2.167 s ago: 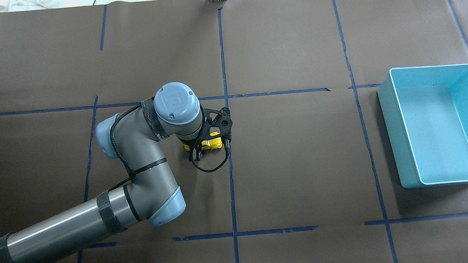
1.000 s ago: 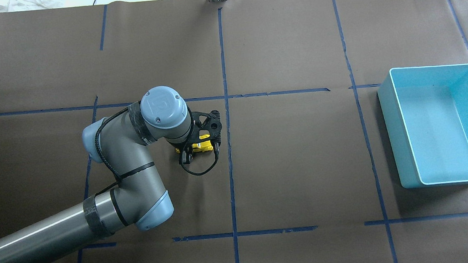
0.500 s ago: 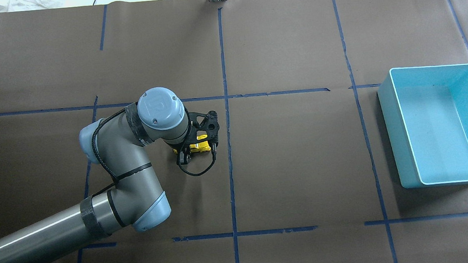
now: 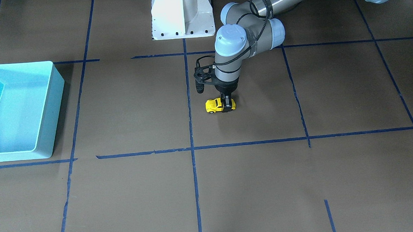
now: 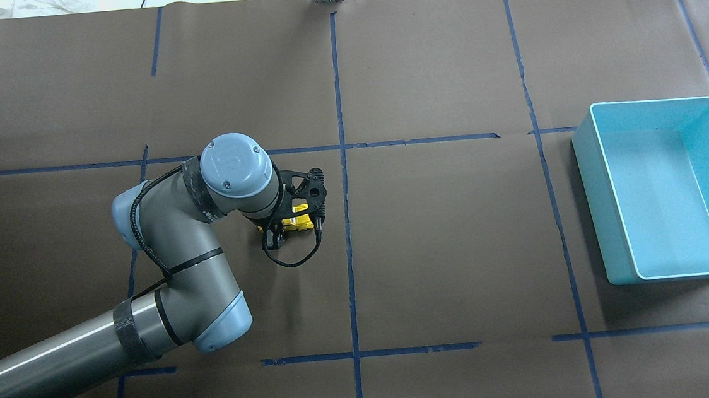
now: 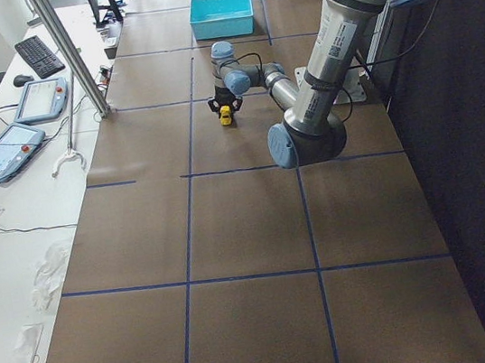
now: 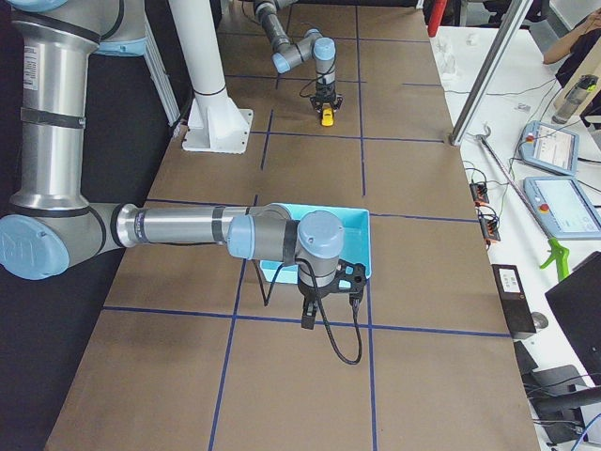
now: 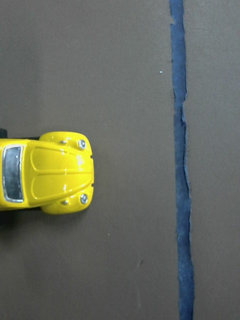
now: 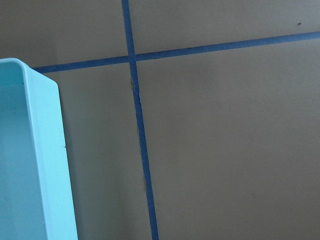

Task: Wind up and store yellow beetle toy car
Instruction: 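Drag the car back toward the robot along the table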

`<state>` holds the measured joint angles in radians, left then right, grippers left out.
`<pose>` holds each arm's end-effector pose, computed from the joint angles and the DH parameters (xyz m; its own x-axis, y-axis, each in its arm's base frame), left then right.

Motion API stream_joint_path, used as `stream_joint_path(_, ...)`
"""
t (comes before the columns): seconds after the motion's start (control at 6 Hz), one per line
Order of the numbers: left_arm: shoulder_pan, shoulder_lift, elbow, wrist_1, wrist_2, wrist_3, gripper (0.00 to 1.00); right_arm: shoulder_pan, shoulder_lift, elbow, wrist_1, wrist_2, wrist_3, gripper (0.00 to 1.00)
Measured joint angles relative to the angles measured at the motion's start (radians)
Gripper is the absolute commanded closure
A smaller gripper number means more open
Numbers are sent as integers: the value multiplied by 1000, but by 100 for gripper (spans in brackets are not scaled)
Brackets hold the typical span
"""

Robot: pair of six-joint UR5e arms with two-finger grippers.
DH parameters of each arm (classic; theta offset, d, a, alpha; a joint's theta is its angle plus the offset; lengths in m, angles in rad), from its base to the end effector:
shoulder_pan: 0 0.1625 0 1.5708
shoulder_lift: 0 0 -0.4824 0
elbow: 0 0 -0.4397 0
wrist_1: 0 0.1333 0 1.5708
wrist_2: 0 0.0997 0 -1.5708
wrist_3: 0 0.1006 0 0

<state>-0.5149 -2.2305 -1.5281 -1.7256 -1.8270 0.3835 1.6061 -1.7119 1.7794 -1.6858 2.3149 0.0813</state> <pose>0.6376 -0.4846 0.2895 0.0657 0.9935 0.0925 -0.6991 -0.0203 0.7147 0.0816 -0.4643 0.6891 0.7288 0.1390 0.6705 -0.0948 0.9902 -0.1023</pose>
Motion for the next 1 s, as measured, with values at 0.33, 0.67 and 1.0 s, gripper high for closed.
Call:
stream_joint_path(0.33,-2,14,-14,0,0,0,98,0,0,0,0,0,0,0)
stream_joint_path(0.67,-2,19,-16,0,0,0,98,0,0,0,0,0,1,0)
stream_joint_path(1.0,-2,24,-19,-1,0,0,98,0,0,0,0,0,2,0)
